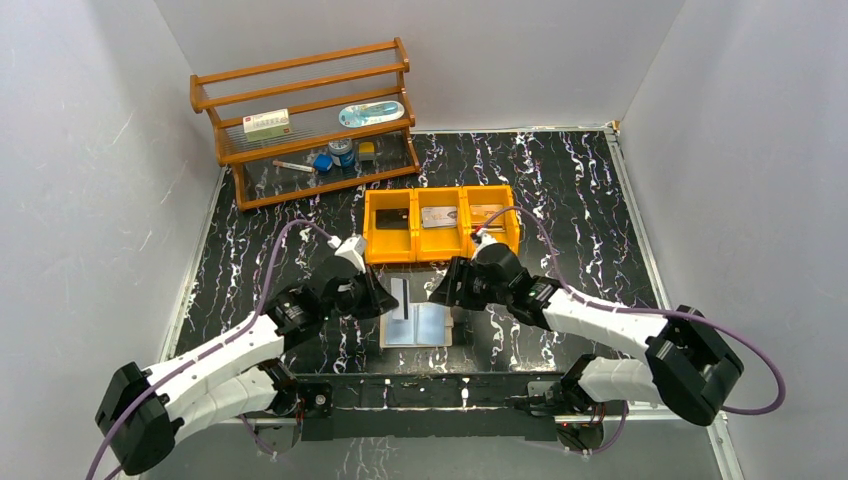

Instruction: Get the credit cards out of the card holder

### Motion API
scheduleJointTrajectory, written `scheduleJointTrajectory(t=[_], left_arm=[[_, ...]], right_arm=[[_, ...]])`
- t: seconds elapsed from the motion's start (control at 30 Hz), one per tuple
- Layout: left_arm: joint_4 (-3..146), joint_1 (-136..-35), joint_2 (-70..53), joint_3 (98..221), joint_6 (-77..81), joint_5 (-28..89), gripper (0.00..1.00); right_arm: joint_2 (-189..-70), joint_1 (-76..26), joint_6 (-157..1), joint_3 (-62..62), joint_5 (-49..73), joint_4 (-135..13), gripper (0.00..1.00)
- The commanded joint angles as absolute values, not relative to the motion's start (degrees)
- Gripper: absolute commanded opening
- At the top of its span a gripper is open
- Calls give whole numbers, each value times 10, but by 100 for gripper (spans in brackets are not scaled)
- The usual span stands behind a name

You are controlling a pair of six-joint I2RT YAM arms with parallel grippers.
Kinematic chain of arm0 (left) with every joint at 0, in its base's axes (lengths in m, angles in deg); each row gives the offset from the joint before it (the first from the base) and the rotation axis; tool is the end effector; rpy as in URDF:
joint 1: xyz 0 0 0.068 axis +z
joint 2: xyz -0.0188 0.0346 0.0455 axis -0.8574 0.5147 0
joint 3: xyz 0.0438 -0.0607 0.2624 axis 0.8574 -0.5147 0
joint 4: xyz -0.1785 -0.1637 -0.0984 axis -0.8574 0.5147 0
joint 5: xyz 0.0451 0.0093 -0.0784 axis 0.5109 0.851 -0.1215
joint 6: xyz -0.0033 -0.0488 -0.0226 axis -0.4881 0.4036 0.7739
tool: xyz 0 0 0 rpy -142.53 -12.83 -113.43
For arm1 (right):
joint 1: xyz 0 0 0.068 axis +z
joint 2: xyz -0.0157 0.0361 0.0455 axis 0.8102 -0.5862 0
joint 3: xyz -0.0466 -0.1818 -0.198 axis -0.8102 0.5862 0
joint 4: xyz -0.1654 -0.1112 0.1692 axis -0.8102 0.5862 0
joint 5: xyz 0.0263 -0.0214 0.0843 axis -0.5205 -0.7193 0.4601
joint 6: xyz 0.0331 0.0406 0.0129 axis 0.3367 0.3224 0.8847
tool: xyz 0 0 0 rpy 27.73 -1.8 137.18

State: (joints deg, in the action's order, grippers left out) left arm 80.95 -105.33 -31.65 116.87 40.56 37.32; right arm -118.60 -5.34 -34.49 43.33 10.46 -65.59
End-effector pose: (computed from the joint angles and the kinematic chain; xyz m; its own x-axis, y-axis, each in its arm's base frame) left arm 0.1390 -0.1467 0.2302 -0.7835 -0.2888 -0.5502 0.2143 0.7056 -0.6755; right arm 0.1628 0.1912 0.1980 -0.8508 0.1890 -0.4903 -0.2326 0.7013 0.6738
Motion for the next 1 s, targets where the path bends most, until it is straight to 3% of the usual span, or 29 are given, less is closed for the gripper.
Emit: scheduleJointTrajectory(t=[0.0,0.27,0.6,0.7,0.97], left_arm=[[756,-1010,-313,1172,389,288,0],[551,-924,-321,1092,475,118,0],[439,-923,-298,1064,540,57,0],[409,-923,-275,1062,553,50,0],[410,-924,-265,1084,554,26,0]], right_arm=[[-1143,-83,-350,444,52,-661,65],[-1112,-206,-332,494,271,-775,70],[-1203,-214,-215,537,449,-1020,66],[-1218,-206,-177,540,468,-1096,61],[-1245,-197,-171,531,469,-1123,57]])
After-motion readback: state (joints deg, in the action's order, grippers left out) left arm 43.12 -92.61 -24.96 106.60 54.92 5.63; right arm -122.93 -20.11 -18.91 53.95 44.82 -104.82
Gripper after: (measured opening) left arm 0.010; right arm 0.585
